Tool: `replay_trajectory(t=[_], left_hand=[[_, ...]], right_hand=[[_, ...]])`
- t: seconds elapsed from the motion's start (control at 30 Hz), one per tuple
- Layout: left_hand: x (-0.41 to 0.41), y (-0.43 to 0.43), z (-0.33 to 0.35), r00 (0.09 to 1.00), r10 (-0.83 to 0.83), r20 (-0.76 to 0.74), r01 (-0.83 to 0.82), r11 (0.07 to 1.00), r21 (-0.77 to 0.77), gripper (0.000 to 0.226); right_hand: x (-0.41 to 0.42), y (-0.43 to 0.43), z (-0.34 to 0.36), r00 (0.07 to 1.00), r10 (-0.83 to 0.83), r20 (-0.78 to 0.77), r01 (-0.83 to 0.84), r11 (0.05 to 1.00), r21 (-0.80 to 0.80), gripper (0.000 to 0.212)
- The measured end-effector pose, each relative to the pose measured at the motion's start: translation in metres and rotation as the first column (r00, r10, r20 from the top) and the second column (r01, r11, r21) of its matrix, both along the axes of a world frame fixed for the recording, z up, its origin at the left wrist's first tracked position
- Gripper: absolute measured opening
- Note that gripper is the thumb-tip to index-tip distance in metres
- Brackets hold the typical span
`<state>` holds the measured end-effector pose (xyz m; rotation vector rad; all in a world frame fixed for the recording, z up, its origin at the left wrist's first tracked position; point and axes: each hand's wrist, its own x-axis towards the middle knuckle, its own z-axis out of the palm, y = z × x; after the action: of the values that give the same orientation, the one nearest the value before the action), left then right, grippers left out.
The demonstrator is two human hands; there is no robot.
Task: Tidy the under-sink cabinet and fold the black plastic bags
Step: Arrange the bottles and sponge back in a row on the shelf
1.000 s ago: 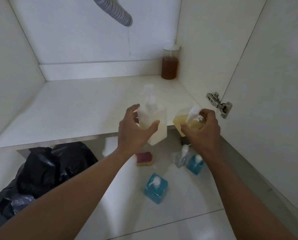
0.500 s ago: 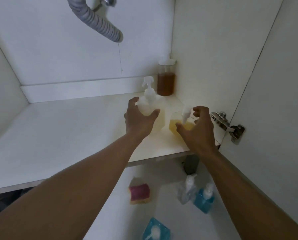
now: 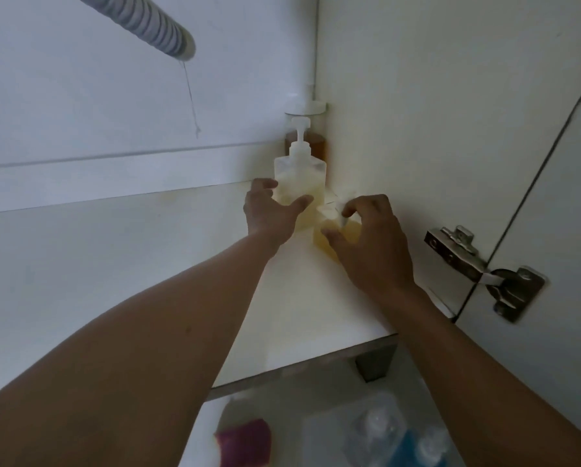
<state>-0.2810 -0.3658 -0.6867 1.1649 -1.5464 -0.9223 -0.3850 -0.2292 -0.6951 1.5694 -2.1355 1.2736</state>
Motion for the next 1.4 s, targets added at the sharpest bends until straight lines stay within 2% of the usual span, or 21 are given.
replay_trajectory(t=[0.07,0.2,0.33,0.67,0.87,0.97,1.13,1.23,1.3,1.4], left_hand=[[-0.006,-0.008,-0.009,1.000,0.001,0.009,-0.001,1.000,0.021,0.060],[-0.024,-0.028,-0.003,0.996,-0.038,0.080,0.037,0.999,0.023,0.061],[-0.047,-0.048,0.000,0.990,-0.053,0.134,0.050,0.998,0.028,0.059],[-0.071,-0.070,-0.009,0.985,0.032,0.168,-0.035,0.999,0.014,0.027],[-0.064,-0.067,-0.011,0.987,-0.052,0.155,0.057,0.998,-0.028,0.026],[-0.056,-0.064,-0.012,0.984,-0.109,0.142,0.115,0.993,-0.037,0.009],[-0.047,-0.050,-0.013,0.975,-0.098,0.201,0.110,0.992,-0.054,0.043],[-0.040,-0.040,-0.016,0.941,-0.118,0.316,0.144,0.988,-0.059,0.054],[-0.032,-0.030,-0.017,0.898,-0.119,0.424,0.174,0.980,-0.094,0.053],[-0.019,-0.011,-0.019,0.851,-0.091,0.517,0.185,0.974,-0.134,0.036]], right_hand=[[-0.002,-0.003,-0.001,0.999,-0.016,-0.049,0.017,1.000,0.012,0.033],[-0.006,-0.007,-0.003,0.975,-0.085,-0.207,0.103,0.992,0.079,0.042],[-0.017,-0.015,0.000,0.956,-0.111,-0.272,0.146,0.983,0.111,0.040],[-0.030,-0.041,0.007,0.965,-0.115,-0.238,0.149,0.981,0.128,0.033],[-0.033,-0.055,0.020,0.936,-0.134,-0.326,0.207,0.957,0.203,0.042],[-0.028,-0.063,0.023,0.923,-0.146,-0.357,0.235,0.946,0.221,0.042],[-0.029,-0.079,0.019,0.907,-0.082,-0.413,0.227,0.921,0.315,0.040],[-0.030,-0.087,0.020,0.907,-0.095,-0.411,0.248,0.908,0.337,0.048],[-0.028,-0.086,0.020,0.906,-0.096,-0.412,0.260,0.894,0.364,0.056],[-0.022,-0.073,0.003,0.929,-0.062,-0.366,0.228,0.874,0.429,0.077]])
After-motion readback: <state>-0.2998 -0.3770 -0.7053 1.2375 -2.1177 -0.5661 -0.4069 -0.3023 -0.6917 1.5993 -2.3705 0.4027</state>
